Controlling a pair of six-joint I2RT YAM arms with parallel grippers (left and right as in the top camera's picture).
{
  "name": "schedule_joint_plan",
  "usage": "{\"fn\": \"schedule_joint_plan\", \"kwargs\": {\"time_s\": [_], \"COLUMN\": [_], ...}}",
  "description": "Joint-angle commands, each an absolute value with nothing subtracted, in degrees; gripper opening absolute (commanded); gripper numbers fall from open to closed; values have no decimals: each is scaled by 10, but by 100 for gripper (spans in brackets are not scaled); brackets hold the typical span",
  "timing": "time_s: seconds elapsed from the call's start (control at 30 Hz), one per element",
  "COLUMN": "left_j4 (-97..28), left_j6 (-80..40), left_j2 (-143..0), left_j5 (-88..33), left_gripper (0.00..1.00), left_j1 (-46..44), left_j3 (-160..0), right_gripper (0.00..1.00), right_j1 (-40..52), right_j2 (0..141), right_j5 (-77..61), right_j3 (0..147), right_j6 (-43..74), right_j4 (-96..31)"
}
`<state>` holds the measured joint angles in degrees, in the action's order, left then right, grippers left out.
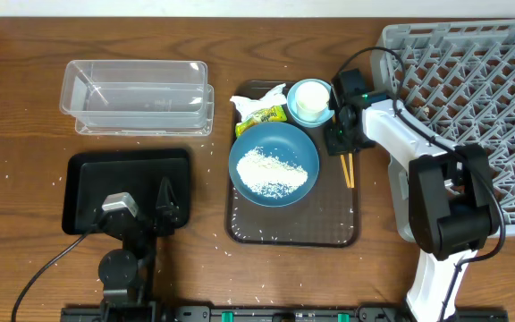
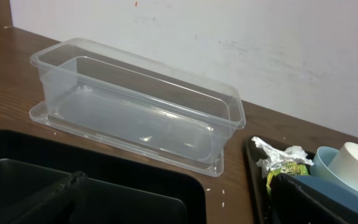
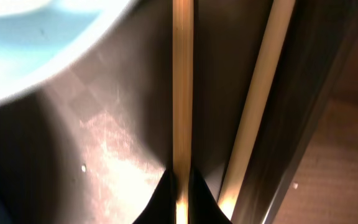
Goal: Sort waste into correct bins and load items into the dishwasher rack
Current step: 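Lift the chopsticks with the right gripper and place them in the rack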
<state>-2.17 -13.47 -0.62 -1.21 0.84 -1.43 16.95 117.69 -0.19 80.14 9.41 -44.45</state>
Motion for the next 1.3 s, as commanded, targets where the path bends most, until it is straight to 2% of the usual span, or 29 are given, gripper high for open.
{"fn": "schedule_joint_plan", "kwargs": {"time_s": [0.0,0.37,0.67,0.83,1.13,1.27], "left_j4": [-41,-41,-41,-41,-41,-41], "left_j6": [-131,-131,-131,-131,-131,-131], "left_j2": [-2,-2,-2,-2,-2,-2], "left_j5": [-7,-7,-7,-7,-7,-7], "left_gripper": [95,95,95,95,95,95], "left_j1": [6,6,6,6,6,6], "left_j3": [-2,-2,-2,-2,-2,-2], "right_gripper": [1,1,1,2,1,10], "right_j1": [165,67,-13,-23,-22,-21], "right_j2": [1166,1090,1051,1061,1106,1119], "right_j5": [-3,1,7,-11,-29,-56], "right_j3": [827,956,971,967,967,967], "right_j6": [102,74,27,-36,-50,-48], "right_j4": [-469,-557,-500,-469,-431,-432]}}
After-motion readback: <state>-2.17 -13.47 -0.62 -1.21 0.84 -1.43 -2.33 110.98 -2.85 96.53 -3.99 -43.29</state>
